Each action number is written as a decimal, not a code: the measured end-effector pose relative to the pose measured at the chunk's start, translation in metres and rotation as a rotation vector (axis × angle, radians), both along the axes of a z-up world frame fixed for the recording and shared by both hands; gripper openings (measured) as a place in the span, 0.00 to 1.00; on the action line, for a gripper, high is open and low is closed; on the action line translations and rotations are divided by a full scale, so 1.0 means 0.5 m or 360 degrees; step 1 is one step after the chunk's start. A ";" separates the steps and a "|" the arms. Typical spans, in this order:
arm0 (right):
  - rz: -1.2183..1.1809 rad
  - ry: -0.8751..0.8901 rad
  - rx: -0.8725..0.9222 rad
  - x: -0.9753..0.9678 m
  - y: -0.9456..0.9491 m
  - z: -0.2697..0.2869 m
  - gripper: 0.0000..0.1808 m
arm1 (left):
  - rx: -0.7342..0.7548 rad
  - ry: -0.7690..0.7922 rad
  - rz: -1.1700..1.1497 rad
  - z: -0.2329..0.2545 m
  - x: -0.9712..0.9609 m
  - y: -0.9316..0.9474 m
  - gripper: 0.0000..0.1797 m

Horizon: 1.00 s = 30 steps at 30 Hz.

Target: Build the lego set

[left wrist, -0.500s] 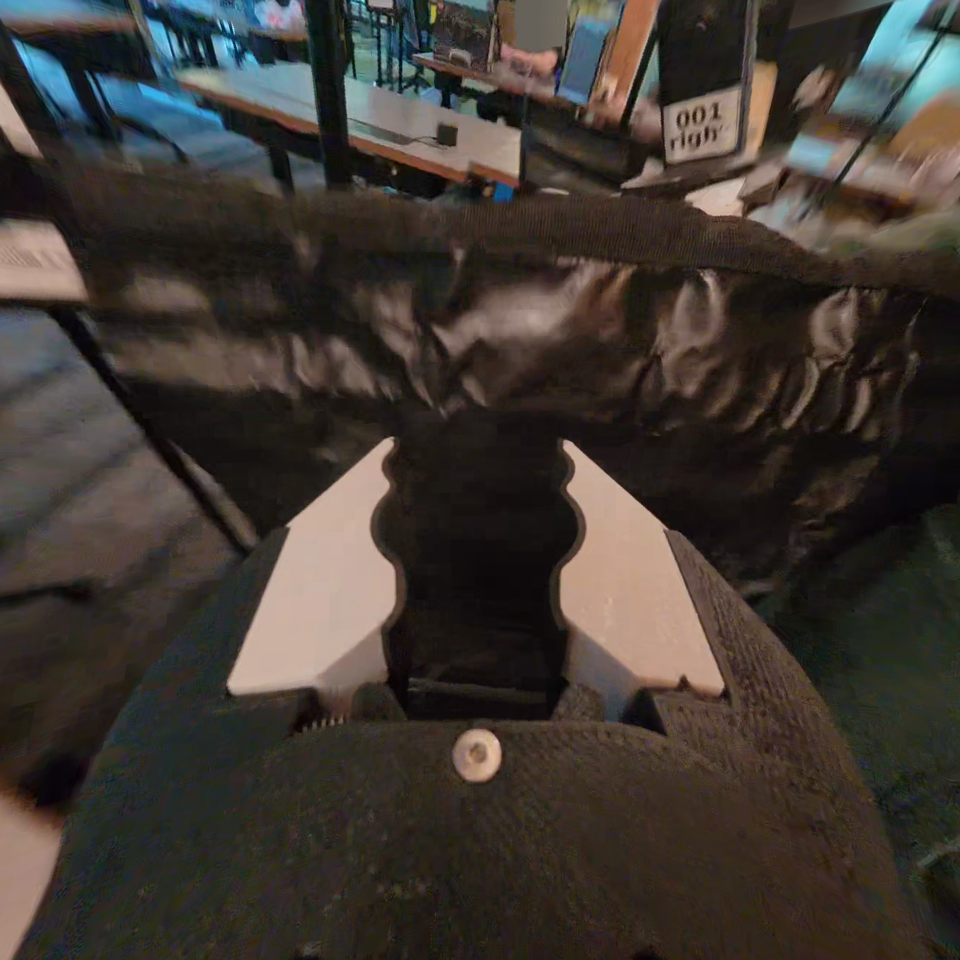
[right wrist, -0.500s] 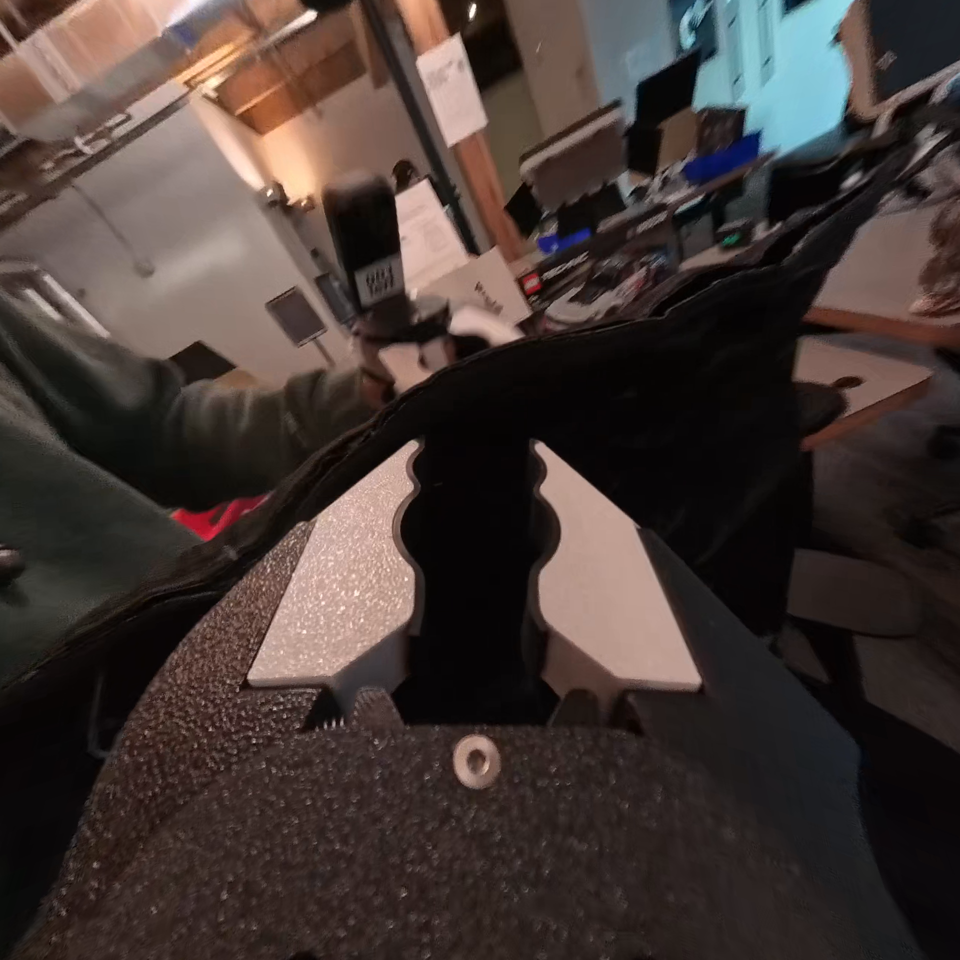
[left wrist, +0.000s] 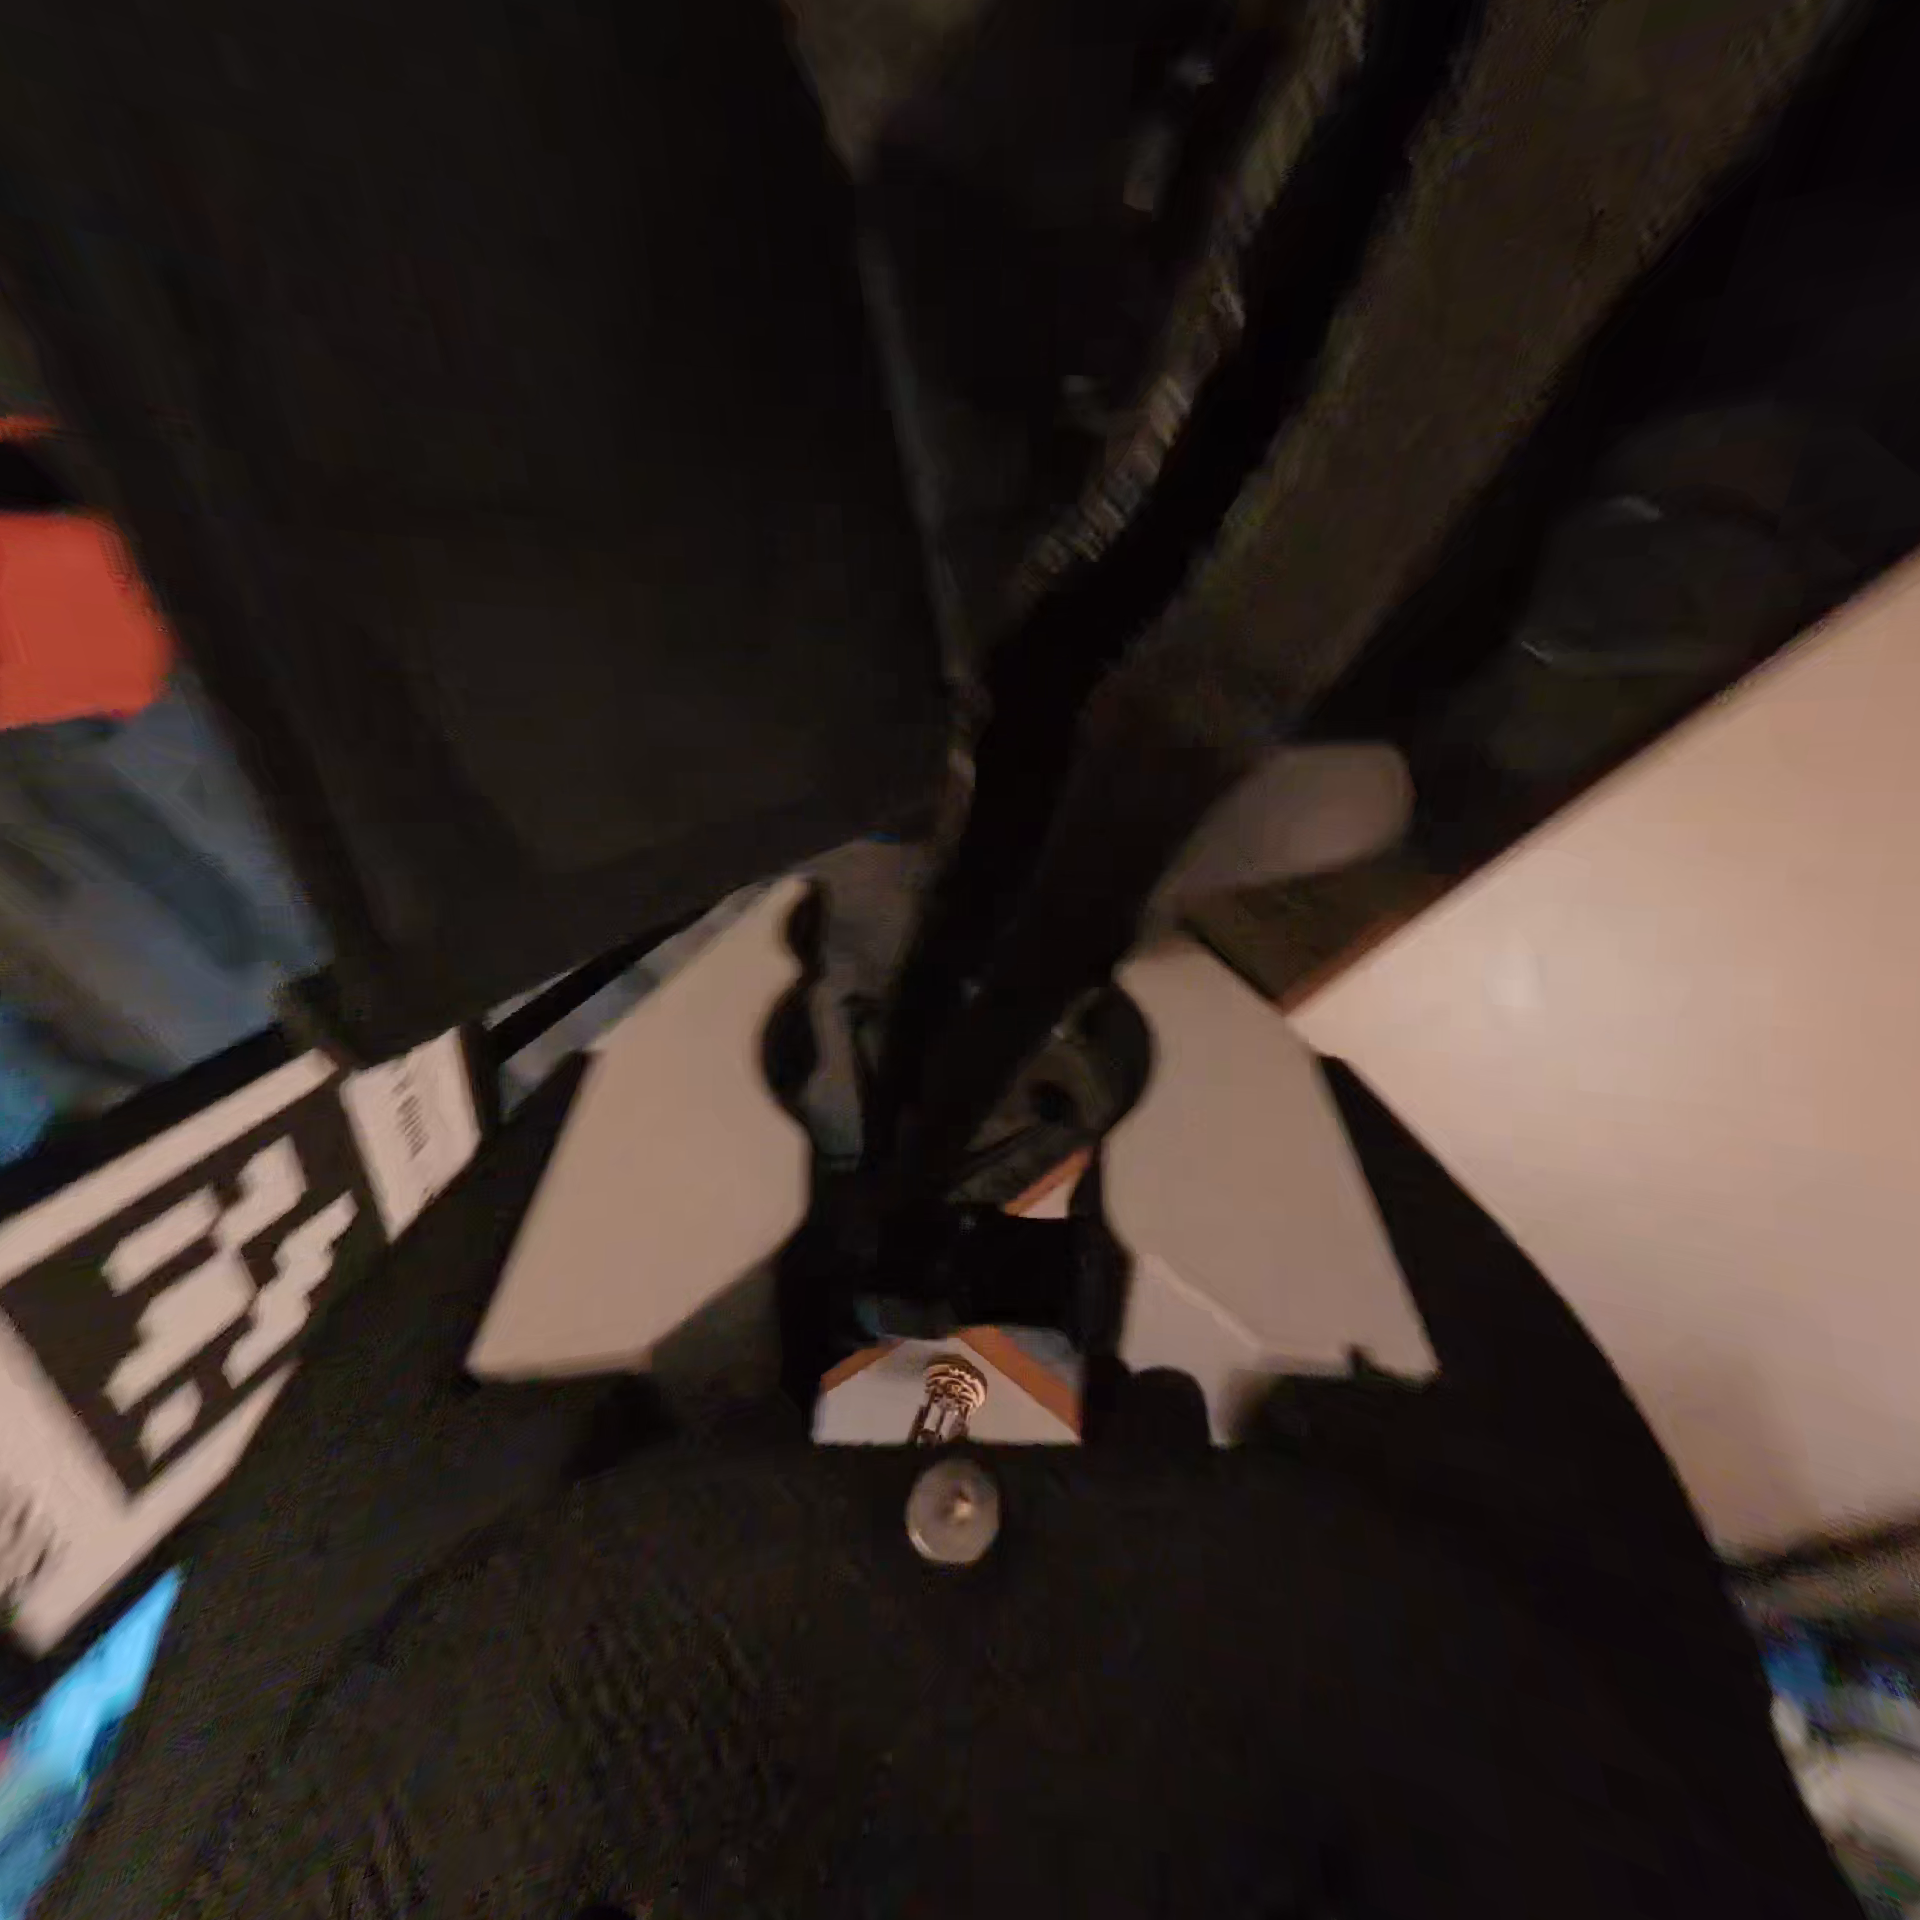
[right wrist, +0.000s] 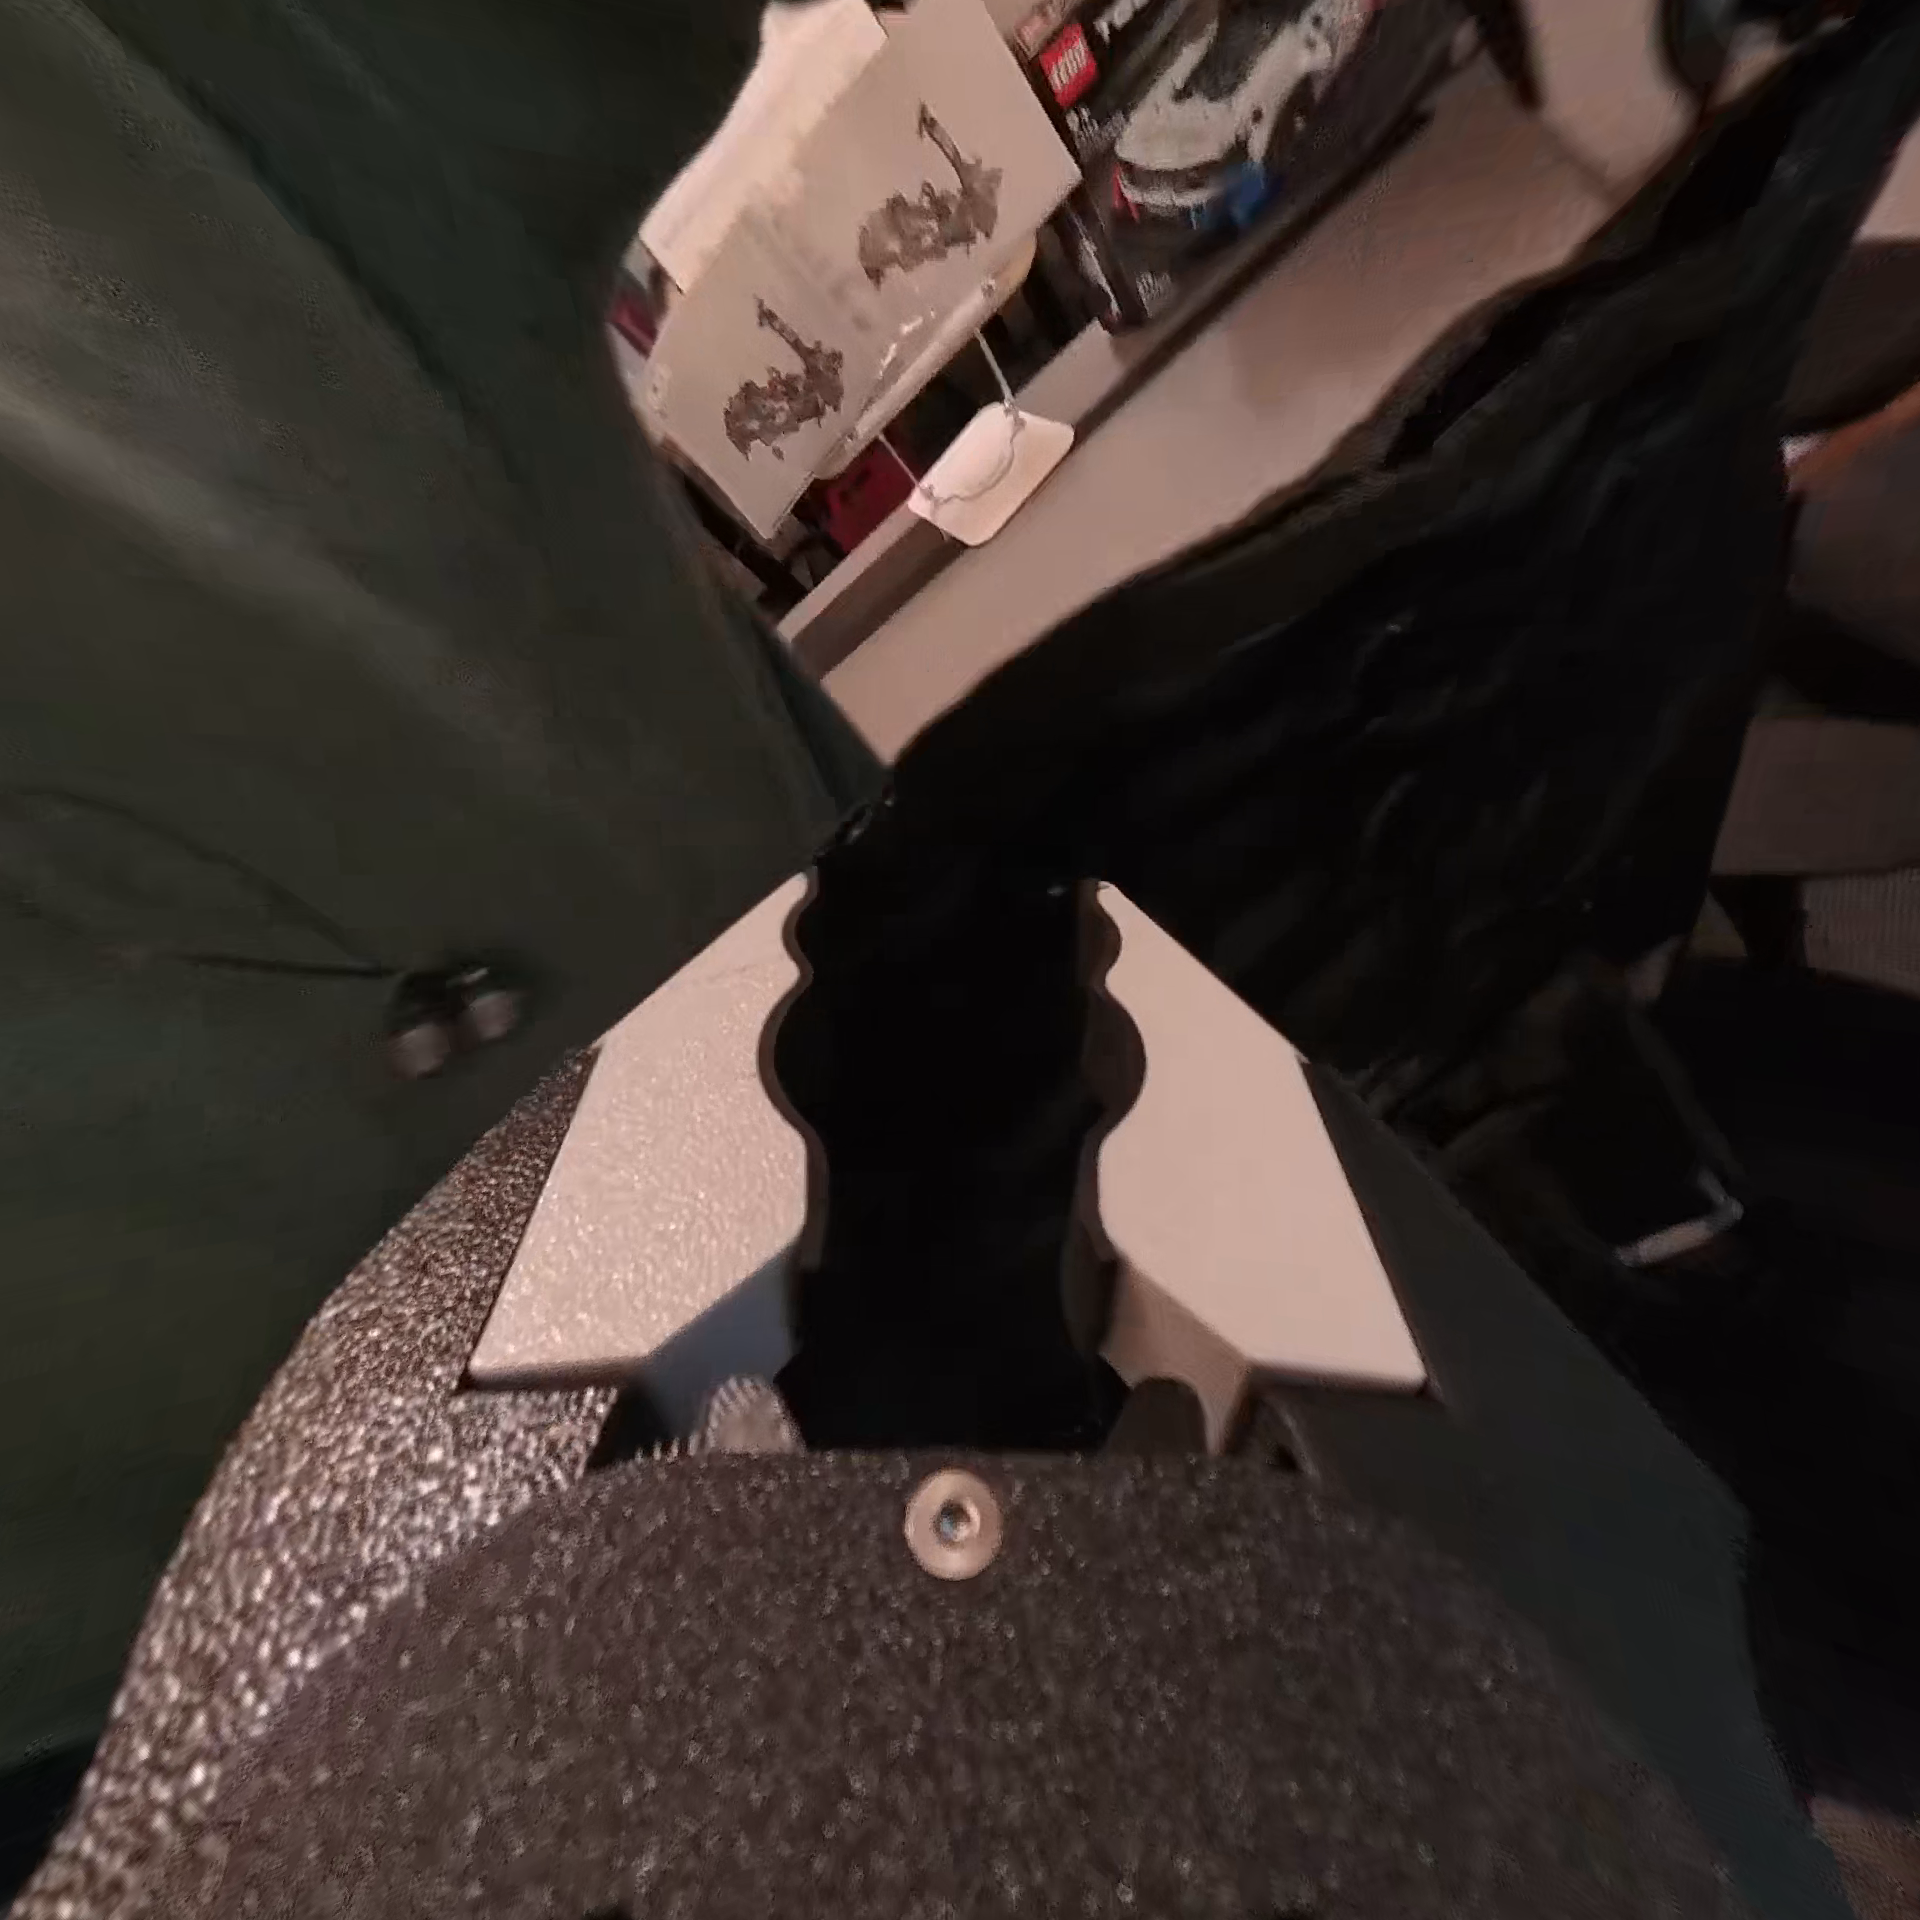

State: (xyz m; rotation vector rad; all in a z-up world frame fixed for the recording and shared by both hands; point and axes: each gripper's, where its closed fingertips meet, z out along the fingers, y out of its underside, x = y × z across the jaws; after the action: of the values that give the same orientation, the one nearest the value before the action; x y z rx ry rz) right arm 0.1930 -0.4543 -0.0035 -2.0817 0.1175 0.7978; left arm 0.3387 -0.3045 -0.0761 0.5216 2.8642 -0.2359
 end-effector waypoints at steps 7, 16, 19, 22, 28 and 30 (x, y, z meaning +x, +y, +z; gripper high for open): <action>-0.0268 -0.0461 -0.0618 -0.041 -0.107 -0.010 0.39 | -0.0106 0.0415 -0.0237 0.019 -0.068 0.011 0.01; -0.0193 -0.0096 -0.0580 -0.109 -0.202 -0.036 0.06 | -0.0173 0.1363 -0.0372 0.056 -0.295 0.009 0.01; -0.0215 -0.0005 -0.0556 -0.100 -0.246 -0.032 0.03 | -0.0285 0.1635 -0.0355 0.081 -0.371 -0.020 0.01; -0.0222 -0.0186 -0.0586 -0.087 -0.248 -0.026 0.04 | -0.0333 0.1741 -0.0263 0.088 -0.377 -0.023 0.01; -0.0461 -0.0964 -0.0686 0.013 -0.237 -0.037 0.10 | -0.0461 0.1961 0.0103 0.071 -0.332 -0.016 0.01; -0.0520 -0.1308 -0.0695 0.041 -0.241 -0.026 0.19 | -0.0494 0.2002 0.0162 0.070 -0.326 -0.016 0.01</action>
State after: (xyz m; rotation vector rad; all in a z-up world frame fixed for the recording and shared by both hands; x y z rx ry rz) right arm 0.2134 -0.5748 -0.0164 -2.5449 0.1799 -0.3387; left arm 0.1758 -0.3123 -0.0412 0.1478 3.8364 -1.3906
